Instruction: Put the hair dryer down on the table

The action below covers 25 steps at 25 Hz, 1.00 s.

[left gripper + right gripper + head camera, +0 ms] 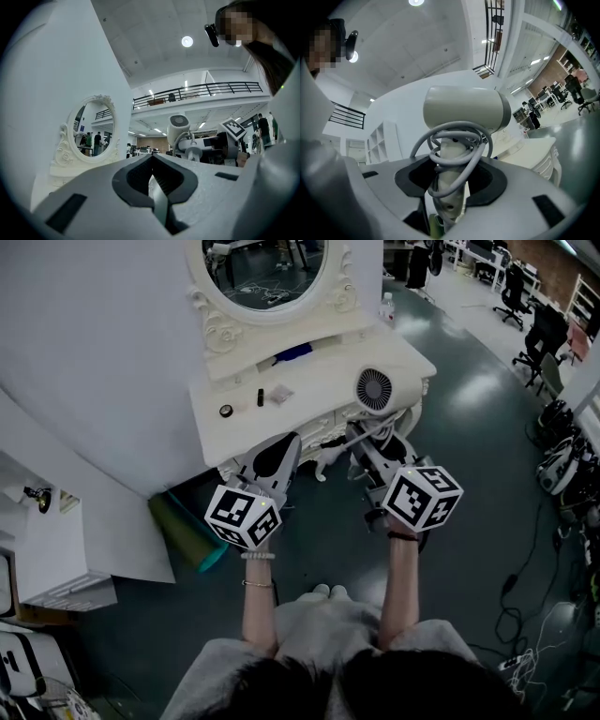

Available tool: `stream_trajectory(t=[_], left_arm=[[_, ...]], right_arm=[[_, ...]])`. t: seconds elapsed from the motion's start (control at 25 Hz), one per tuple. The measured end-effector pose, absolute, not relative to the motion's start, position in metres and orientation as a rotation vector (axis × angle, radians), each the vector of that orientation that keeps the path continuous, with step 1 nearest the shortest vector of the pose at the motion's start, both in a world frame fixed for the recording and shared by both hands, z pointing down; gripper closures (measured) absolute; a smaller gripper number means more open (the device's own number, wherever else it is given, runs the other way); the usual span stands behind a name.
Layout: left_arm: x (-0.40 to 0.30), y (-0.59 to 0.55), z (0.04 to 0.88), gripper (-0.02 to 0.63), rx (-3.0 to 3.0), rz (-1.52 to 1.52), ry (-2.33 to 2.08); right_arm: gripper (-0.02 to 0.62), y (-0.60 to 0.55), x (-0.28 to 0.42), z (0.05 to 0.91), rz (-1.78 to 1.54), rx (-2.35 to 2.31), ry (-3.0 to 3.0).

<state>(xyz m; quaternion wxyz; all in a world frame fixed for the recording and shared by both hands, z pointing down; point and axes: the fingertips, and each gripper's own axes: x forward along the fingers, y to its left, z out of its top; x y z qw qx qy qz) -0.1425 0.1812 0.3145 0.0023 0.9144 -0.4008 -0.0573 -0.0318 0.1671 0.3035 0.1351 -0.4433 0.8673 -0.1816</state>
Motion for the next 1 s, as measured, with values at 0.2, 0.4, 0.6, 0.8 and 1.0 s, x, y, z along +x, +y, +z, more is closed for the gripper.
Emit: stream_trajectory(t=[0.2, 0.4, 0.6, 0.8, 1.0], left_arm=[[-0.139, 0.175, 0.327, 0.601, 2.835, -0.152, -1.267], [-0.139, 0.157, 0.339, 0.601, 2.82, -0.131, -1.263], [-0.145, 0.121, 0.343, 0.601, 2.808, -0.156, -1.261], [-0.142, 0.083, 0.344, 0.601, 2.812, -0.171, -1.23], [-0.142, 0.048, 0.343, 0.601, 2.813, -0.184, -1.205]], right_arm=[[0.408, 0.159, -0.032, 0.313, -0.53, -1.295, 2.546], [0.408, 0.14, -0.035, 0.325, -0.563, -1.303, 2.56], [0.408, 0.108, -0.037, 0.33, -0.57, -1.314, 2.568], [0.408, 0.071, -0.035, 0.334, -0.573, -1.345, 2.575], [0.408, 0.037, -0.035, 0.337, -0.596, -1.372, 2.574]])
